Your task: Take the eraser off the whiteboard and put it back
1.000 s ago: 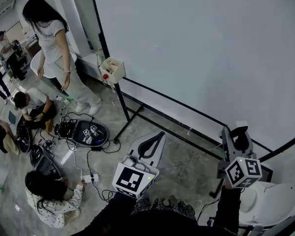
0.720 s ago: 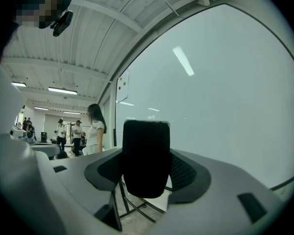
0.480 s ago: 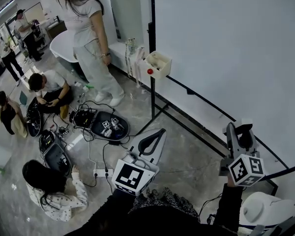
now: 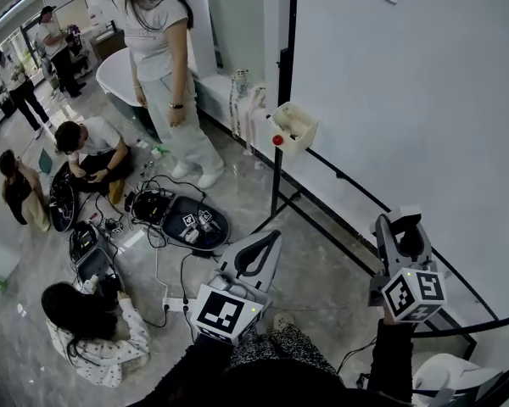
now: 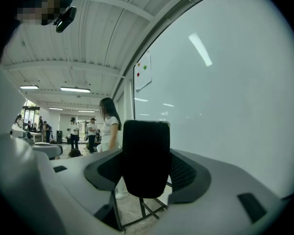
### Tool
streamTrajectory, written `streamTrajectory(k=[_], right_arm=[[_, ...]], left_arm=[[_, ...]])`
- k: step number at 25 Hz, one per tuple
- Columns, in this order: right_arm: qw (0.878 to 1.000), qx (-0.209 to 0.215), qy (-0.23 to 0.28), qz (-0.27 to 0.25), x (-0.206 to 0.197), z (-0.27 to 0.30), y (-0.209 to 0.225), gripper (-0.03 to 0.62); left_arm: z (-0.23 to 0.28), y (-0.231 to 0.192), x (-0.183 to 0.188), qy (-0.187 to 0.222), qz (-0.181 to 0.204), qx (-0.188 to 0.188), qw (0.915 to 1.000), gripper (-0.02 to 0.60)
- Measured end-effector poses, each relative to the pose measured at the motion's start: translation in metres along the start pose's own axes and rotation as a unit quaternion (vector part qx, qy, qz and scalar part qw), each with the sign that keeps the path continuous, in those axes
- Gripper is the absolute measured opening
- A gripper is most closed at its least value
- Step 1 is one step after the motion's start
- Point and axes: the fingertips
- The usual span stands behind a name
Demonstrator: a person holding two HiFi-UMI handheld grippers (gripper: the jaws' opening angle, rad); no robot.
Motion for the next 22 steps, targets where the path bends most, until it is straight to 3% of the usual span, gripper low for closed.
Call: streamTrajectory(k=[11,22], right_arm=[[0.998,0.056,-0.009,-0.007,0.015,0.096,0.016,0.268],[0.998,0.062,-0.012,0.008,0.015,0.151,0.02,0.267]], left_arm=[[0.087,-0.03,0.023,0.003,0.01,0.028,0.9995,0.002],[0.135,-0.063,0.03,0.003,0.019,0.025,0.9995,0.002]])
Point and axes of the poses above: the fingertips, and each gripper's own axes: z forward along the fingers, y to its right, x out of its top, and after that the axes turned 10 degrees about -y, right-handed
